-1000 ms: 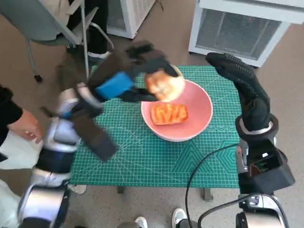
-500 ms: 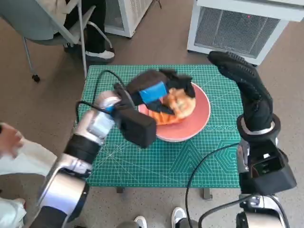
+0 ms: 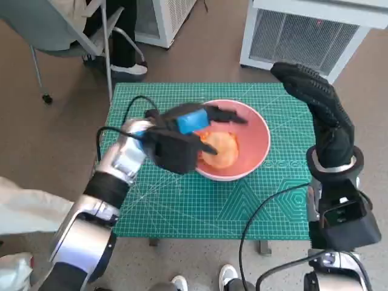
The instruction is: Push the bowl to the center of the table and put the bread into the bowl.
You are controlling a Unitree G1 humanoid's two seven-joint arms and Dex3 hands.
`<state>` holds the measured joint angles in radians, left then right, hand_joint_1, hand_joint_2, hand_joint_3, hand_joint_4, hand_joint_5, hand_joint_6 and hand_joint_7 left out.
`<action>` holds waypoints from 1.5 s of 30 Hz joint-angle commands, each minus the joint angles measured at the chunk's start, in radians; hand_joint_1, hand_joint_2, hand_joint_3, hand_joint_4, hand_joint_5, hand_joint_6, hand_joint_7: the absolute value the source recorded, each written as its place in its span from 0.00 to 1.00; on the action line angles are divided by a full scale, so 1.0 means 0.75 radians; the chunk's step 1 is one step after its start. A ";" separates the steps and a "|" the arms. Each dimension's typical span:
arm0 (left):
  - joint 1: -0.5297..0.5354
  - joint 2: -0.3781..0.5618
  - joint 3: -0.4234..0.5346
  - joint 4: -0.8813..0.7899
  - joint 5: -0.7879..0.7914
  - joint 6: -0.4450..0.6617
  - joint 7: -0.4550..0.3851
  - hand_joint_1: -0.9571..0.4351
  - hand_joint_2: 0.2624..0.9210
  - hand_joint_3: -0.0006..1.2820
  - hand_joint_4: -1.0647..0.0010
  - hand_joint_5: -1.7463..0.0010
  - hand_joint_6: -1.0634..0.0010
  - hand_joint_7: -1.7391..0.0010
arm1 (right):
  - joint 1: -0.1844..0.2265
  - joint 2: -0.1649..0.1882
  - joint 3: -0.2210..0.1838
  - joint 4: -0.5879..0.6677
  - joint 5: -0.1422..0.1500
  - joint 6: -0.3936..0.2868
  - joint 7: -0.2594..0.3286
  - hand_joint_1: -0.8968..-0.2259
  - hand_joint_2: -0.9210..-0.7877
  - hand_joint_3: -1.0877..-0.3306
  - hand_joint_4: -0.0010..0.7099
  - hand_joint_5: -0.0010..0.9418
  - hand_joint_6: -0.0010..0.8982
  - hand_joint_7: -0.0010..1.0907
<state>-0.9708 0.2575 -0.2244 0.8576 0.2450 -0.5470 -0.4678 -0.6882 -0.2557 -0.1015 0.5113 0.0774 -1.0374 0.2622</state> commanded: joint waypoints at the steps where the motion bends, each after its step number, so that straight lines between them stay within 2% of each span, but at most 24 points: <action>1: 0.062 -0.049 0.134 -0.019 -0.136 -0.170 0.141 0.40 1.00 0.07 0.89 1.00 0.70 0.98 | 0.020 -0.005 -0.006 -0.031 0.017 0.053 -0.013 0.52 0.00 0.37 0.35 0.00 0.08 0.44; 4: 0.094 -0.095 0.209 -0.039 -0.229 -0.244 0.196 0.38 1.00 0.12 0.88 1.00 0.69 0.98 | 0.014 -0.003 -0.010 -0.049 0.023 0.077 -0.017 0.52 0.00 0.37 0.34 0.00 0.09 0.43; 9: 0.164 -0.177 0.292 -0.122 -0.383 -0.320 0.223 0.37 1.00 0.19 0.85 0.99 0.69 0.98 | -0.001 0.006 -0.009 -0.086 0.031 0.125 -0.026 0.52 0.00 0.37 0.33 0.00 0.08 0.42; 17: 0.255 -0.221 0.329 -0.318 -0.491 -0.295 0.224 0.39 1.00 0.26 0.78 0.98 0.70 0.99 | -0.044 0.023 0.003 -0.139 0.072 0.224 -0.017 0.51 0.00 0.38 0.33 0.00 0.10 0.37; 26: 0.324 -0.245 0.337 -0.482 -0.524 -0.239 0.239 0.40 1.00 0.28 0.76 0.98 0.69 0.99 | -0.081 0.033 0.003 -0.171 0.076 0.288 -0.013 0.50 0.00 0.40 0.33 0.00 0.13 0.35; 33: 0.351 -0.265 0.337 -0.547 -0.535 -0.234 0.239 0.39 1.00 0.28 0.75 0.99 0.67 0.98 | -0.091 0.042 0.006 -0.183 0.070 0.298 -0.012 0.50 0.00 0.40 0.34 0.00 0.14 0.34; 45: 0.365 -0.284 0.336 -0.571 -0.553 -0.255 0.231 0.38 1.00 0.28 0.72 0.99 0.65 0.97 | -0.127 0.040 0.004 -0.151 0.086 0.300 0.004 0.48 0.00 0.42 0.34 0.01 0.16 0.33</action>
<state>-0.7083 0.0498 0.0208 0.4499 -0.1590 -0.7261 -0.2934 -0.7791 -0.2284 -0.1007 0.3826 0.1328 -0.8241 0.2545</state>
